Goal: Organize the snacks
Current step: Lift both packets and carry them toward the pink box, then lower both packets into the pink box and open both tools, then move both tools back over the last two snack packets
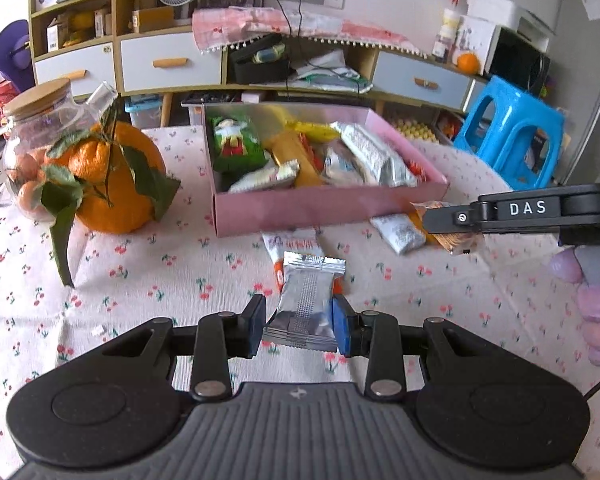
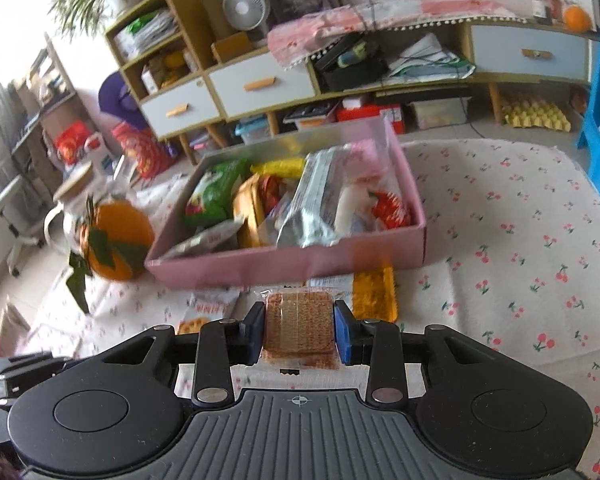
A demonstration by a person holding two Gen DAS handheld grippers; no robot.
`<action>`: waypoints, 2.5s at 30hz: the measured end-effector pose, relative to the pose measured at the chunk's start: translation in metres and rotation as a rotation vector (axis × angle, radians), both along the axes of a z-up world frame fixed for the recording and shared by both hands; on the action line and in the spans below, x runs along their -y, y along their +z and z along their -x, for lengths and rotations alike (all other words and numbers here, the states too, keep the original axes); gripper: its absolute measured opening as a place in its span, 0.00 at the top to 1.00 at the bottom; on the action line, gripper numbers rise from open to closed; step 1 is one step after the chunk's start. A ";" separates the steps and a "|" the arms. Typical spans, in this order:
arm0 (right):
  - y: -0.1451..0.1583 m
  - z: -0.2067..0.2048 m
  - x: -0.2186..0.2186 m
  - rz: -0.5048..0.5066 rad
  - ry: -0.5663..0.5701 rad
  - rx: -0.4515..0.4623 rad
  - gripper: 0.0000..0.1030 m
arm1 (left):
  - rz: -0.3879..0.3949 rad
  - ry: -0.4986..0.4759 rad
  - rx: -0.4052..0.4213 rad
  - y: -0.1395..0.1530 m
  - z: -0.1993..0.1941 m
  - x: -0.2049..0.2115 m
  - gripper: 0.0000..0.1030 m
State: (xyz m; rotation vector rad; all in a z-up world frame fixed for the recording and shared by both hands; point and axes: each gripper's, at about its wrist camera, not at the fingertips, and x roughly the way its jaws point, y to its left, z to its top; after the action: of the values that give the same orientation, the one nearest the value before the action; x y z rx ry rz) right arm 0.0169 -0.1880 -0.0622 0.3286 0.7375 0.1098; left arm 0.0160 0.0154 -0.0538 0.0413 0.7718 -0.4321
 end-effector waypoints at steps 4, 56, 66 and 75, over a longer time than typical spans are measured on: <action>0.011 -0.008 0.009 -0.031 -0.054 0.023 0.68 | 0.043 0.026 -0.009 0.012 -0.014 -0.001 0.69; 0.029 -0.157 0.047 -0.139 -0.123 0.028 0.35 | -0.011 0.043 -0.047 0.035 -0.170 0.051 0.21; 0.053 -0.106 0.031 -0.041 -0.087 0.032 0.21 | -0.042 0.031 -0.024 0.047 -0.123 0.044 0.06; 0.053 -0.052 0.017 0.022 -0.059 0.022 0.14 | -0.091 0.044 -0.038 0.039 -0.075 0.033 0.01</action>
State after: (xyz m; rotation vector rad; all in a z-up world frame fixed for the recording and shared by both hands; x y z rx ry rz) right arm 0.0694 -0.2048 -0.0091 0.3273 0.7063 0.0498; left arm 0.0912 -0.0176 -0.0146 0.1010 0.8284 -0.3567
